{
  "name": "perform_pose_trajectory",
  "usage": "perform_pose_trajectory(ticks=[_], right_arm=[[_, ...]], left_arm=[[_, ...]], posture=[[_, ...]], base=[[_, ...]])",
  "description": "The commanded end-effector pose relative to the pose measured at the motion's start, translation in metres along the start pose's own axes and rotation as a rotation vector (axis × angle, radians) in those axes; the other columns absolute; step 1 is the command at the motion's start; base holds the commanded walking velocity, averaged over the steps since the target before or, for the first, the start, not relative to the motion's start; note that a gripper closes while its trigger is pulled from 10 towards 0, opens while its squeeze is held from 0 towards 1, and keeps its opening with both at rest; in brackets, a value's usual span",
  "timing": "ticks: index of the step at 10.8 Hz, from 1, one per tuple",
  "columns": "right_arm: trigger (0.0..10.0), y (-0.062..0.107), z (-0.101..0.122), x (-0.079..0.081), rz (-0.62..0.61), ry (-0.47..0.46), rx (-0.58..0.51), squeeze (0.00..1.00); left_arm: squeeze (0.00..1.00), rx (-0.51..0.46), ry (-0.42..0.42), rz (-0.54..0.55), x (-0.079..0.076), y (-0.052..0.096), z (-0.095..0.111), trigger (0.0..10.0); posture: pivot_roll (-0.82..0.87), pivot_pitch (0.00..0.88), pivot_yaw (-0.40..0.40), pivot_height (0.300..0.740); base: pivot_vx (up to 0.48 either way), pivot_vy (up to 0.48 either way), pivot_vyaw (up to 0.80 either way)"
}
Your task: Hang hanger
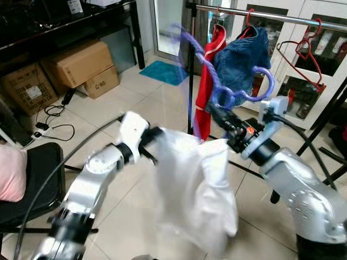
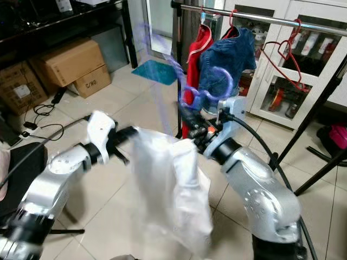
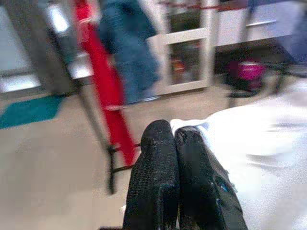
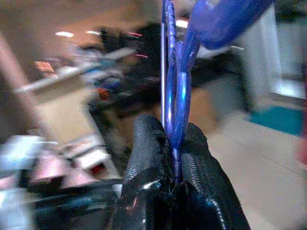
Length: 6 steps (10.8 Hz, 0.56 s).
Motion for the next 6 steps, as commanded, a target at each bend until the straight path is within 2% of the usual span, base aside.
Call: perform_pose_trajectory(ticks=[1,2,3,4,5,6], right_arm=[[0.0,-0.002,-0.001,-0.021,-0.140,-0.007,-0.003,0.00],[0.0,-0.003,-0.005,-0.031,-0.202,-0.027,0.012,0.00],[0.0,-0.010,-0.015,-0.024,-0.146,0.326,0.111,0.00],[0.0,-0.010,-0.024,-0.024,-0.136,0.419,0.150,0.00],[0.0,-0.010,-0.031,-0.028,-0.138,0.496,0.176,0.00],[0.0,-0.011,-0.034,-0.024,-0.106,0.569,0.181,0.00]], left_arm=[[0.00,-0.002,0.003,-0.065,-0.013,0.001,0.004,0.0],[0.00,0.001,0.007,-0.077,-0.017,0.003,0.005,0.0],[0.00,-0.093,0.096,-0.124,-0.030,0.007,0.026,0.0],[0.00,-0.216,0.187,-0.186,-0.041,0.012,0.053,0.0],[0.00,-0.399,0.305,-0.255,-0.047,0.023,0.096,0.0],[0.00,-0.476,0.341,-0.282,-0.044,0.031,0.116,0.0]], posture=[[-0.02,0.000,0.088,0.740],[-0.01,0.000,0.067,0.740],[0.00,0.000,0.063,0.740],[0.00,0.000,0.063,0.740],[0.00,0.000,0.077,0.740],[0.00,0.000,0.093,0.740]], base=[[0.000,0.000,0.00],[0.000,0.000,0.00],[0.000,0.000,0.00],[0.000,0.000,0.00],[0.000,0.000,0.00],[0.000,0.000,0.00]])
Point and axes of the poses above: a point about 5 cm out from each wrist's last joint towards the gripper, its own y axis pointing back from the gripper into the wrist, its own z axis along the axis of the wrist's last joint, x = y × z, the point moved 6 cm from there along -y, pointing out of the wrist towards the gripper, and after that the axes turned 13 degrees about y, right-handed, at the moved point
